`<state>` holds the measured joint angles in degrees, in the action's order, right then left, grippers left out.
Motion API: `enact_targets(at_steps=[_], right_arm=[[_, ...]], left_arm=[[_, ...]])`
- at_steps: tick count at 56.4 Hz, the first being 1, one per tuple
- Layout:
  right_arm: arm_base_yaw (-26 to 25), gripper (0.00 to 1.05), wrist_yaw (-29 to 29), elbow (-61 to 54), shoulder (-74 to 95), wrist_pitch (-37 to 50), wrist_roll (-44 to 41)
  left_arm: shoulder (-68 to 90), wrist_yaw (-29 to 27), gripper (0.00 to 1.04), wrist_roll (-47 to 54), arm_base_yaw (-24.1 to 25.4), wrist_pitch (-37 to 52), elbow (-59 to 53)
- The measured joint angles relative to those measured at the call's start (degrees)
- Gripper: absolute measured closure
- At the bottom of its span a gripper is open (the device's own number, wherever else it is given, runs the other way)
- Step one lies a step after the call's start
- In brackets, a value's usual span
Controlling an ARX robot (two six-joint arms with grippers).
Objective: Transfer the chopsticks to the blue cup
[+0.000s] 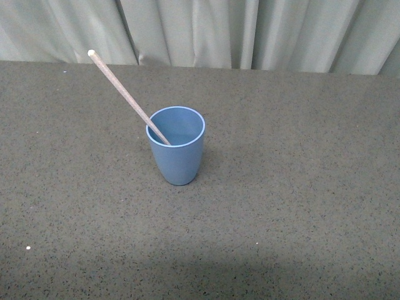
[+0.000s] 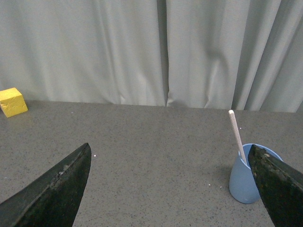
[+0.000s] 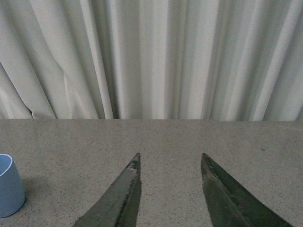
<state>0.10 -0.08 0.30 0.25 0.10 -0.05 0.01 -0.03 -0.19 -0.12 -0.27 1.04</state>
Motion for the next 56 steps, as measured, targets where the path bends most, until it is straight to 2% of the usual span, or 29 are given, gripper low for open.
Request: enact_targets(at_steps=[15,19,56], right_arm=[[0.00,0.24,0.00,0.00,0.00,0.00,0.00],[0.00,0.09,0.00,0.00,0.00,0.00,0.02],[0.00,0.09,0.00,0.00,0.00,0.00,0.04]], left_arm=[[0.00,0.00,0.07,0.00,0.00,0.02,0.00],[0.00,0.00,0.07,0.00,0.00,0.00,0.00],[0.00,0.00,0.07,0.00,0.00,0.02,0.00]])
